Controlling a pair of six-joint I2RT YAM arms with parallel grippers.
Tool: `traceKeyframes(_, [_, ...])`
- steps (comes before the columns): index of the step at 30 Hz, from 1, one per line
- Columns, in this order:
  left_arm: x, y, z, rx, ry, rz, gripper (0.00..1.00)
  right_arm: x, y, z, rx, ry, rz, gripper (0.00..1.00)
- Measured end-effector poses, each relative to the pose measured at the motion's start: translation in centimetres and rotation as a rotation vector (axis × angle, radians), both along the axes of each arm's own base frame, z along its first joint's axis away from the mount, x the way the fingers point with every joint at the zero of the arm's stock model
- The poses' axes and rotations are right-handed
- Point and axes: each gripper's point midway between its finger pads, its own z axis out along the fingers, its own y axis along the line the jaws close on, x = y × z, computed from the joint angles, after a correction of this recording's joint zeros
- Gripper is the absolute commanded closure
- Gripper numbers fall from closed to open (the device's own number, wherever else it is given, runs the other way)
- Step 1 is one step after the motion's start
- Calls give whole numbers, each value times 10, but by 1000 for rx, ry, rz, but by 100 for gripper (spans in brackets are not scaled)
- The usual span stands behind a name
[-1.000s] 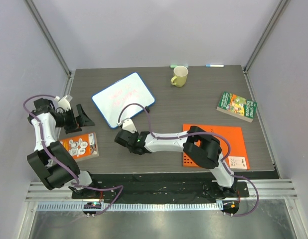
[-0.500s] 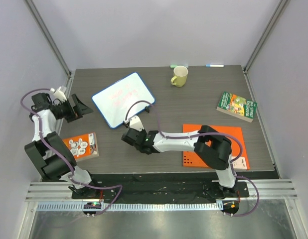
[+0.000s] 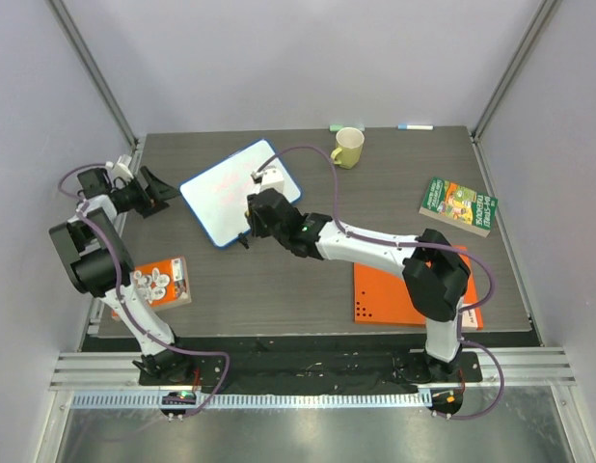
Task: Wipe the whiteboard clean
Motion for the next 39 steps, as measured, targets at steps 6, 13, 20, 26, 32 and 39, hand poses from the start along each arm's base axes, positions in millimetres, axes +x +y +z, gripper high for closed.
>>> traceKeyframes(6, [15, -23, 9, 1, -71, -64, 11, 41, -9, -3, 52, 2, -38, 99])
traceKeyframes(13, [24, -35, 12, -5, -106, -88, 21, 68, -7, -24, 42, 26, -51, 99])
traceKeyframes(20, [32, -41, 5, -39, -110, -109, 33, 84, 4, -22, 76, 20, -34, 99])
traceKeyframes(26, [29, -60, 4, -27, -140, -188, 40, 115, -7, -13, 121, -8, -67, 99])
traceKeyframes(32, [23, -74, 4, -4, -147, -263, 93, 149, -8, -10, 131, -53, -89, 99])
traceKeyframes(39, [0, -96, 38, -90, -181, -396, 100, 161, 5, -41, 73, -68, -58, 99])
